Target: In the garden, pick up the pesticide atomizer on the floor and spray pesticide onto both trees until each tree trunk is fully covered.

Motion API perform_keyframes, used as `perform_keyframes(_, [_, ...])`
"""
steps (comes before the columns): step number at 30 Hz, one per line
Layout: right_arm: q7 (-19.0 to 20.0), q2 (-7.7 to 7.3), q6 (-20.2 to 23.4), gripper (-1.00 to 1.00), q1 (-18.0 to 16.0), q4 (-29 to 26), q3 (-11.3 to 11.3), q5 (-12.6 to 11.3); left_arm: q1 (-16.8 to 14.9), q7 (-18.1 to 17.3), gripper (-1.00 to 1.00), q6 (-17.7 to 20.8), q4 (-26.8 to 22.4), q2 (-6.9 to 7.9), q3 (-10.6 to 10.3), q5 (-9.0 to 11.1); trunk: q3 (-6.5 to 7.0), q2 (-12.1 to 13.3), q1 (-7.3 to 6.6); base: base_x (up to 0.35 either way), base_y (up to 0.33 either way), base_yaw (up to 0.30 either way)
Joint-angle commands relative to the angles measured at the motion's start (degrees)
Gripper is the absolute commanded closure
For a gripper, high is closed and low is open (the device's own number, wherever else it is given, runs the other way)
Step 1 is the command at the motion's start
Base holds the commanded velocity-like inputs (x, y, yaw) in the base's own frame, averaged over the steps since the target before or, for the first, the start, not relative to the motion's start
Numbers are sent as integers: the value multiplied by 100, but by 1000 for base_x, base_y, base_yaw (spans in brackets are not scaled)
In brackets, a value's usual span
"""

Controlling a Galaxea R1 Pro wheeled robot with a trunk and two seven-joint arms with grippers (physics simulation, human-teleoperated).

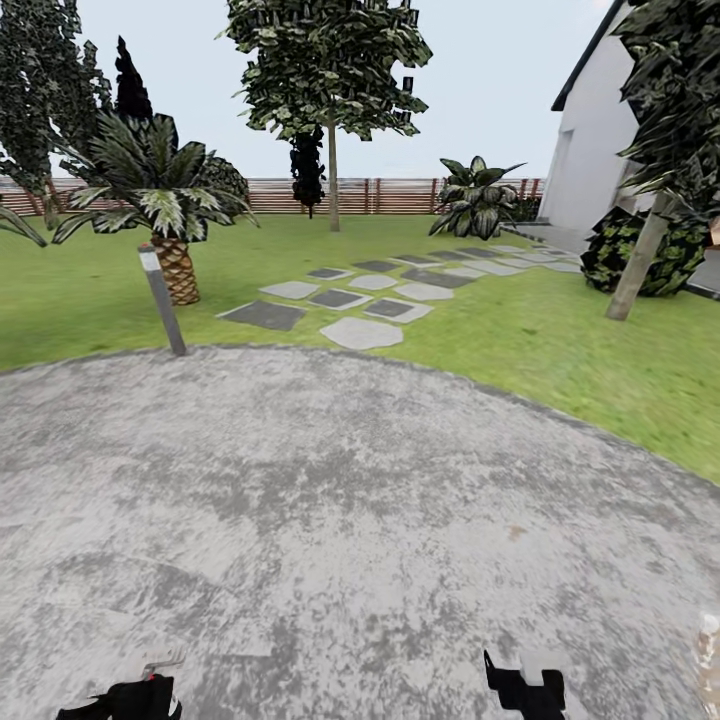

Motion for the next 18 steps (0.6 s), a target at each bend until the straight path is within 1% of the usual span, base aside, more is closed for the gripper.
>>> perform_keyframes(1, [-17,0,-16,-100,-3,4,3,7,-2,-41,100,37,-13,-4,50,-43,-5,-2,2,338,0,0])
perform_keyframes(5, [-16,0,-10,-100,-2,20,3,7,-2,-42,100,37,-13,-4,50,-43,-5,-2,2,338,0,0])
perform_keyframes(8, [-8,11,-13,-100,-2,331,8,-8,-2,-42,100,37,-13,-4,50,-43,-5,-2,2,338,0,0])
perform_keyframes(9, [-5,46,-14,-100,-3,433,9,-10,-2,-42,100,37,-13,-4,50,-43,-5,-2,2,338,0,0])
perform_keyframes(10, [-12,148,-15,-100,-3,532,5,-11,-2,-42,100,37,-13,-4,50,-43,-5,-2,2,338,0,0])
perform_keyframes(12, [-24,236,-57,-100,-3,595,-2,-8,-2,-42,100,37,-13,-4,50,-43,-5,-2,2,338,0,0])
perform_keyframes(14, [-30,270,-231,-100,-4,628,-4,-6,-2,-42,100,37,-13,-4,50,-43,-5,-2,2,338,0,0])
perform_keyframes(17, [-30,285,-651,-100,-2,653,-5,-3,-2,-42,100,37,-13,-4,52,-43,-5,-2,2,338,0,0])
perform_keyframes(18, [-29,286,-694,-100,-1,653,-5,-3,-2,-42,100,37,-13,-4,51,-43,-5,-2,2,338,0,0])
